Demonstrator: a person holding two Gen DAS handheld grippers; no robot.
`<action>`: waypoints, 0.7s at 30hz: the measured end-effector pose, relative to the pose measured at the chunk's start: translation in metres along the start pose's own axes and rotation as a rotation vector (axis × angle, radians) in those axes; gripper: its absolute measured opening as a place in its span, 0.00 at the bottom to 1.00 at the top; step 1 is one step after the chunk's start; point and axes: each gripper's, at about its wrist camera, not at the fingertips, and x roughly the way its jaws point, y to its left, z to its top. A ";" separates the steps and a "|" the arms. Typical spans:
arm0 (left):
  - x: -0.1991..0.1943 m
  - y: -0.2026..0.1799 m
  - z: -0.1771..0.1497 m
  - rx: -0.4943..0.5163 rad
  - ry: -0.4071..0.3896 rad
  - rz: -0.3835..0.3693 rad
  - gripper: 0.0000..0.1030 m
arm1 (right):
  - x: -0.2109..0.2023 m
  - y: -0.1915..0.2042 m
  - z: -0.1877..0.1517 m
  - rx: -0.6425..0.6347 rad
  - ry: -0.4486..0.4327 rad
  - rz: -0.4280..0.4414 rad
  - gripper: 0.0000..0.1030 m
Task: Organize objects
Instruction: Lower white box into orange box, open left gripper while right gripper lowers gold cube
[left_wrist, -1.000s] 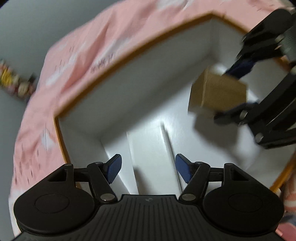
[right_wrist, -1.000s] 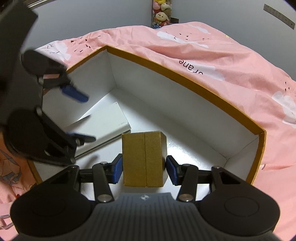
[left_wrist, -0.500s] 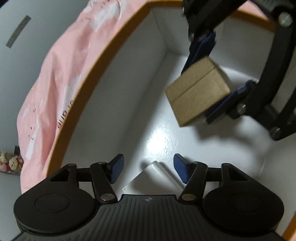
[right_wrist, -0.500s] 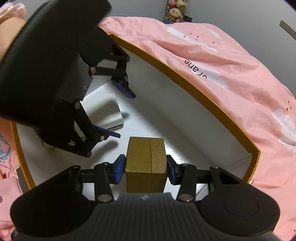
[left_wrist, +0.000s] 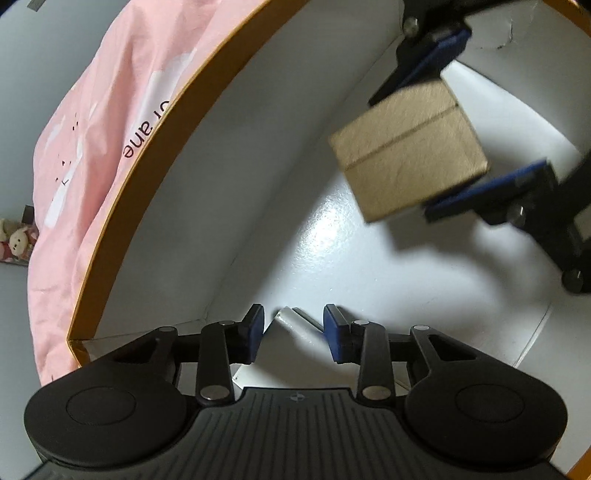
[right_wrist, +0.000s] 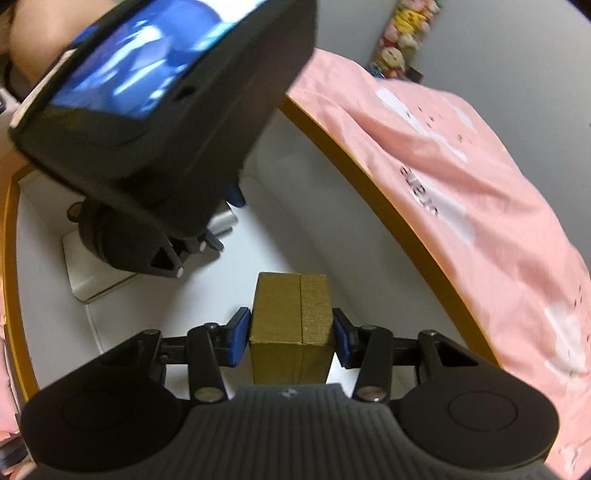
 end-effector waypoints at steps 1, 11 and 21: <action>0.000 0.001 -0.001 -0.007 -0.004 -0.001 0.39 | 0.001 0.002 0.001 -0.015 -0.005 0.002 0.47; -0.074 0.054 -0.028 -0.361 -0.314 -0.104 0.41 | 0.006 0.025 0.010 -0.205 -0.050 -0.088 0.47; -0.109 0.081 -0.072 -0.576 -0.354 -0.061 0.52 | 0.025 0.055 0.043 -0.440 -0.101 -0.172 0.47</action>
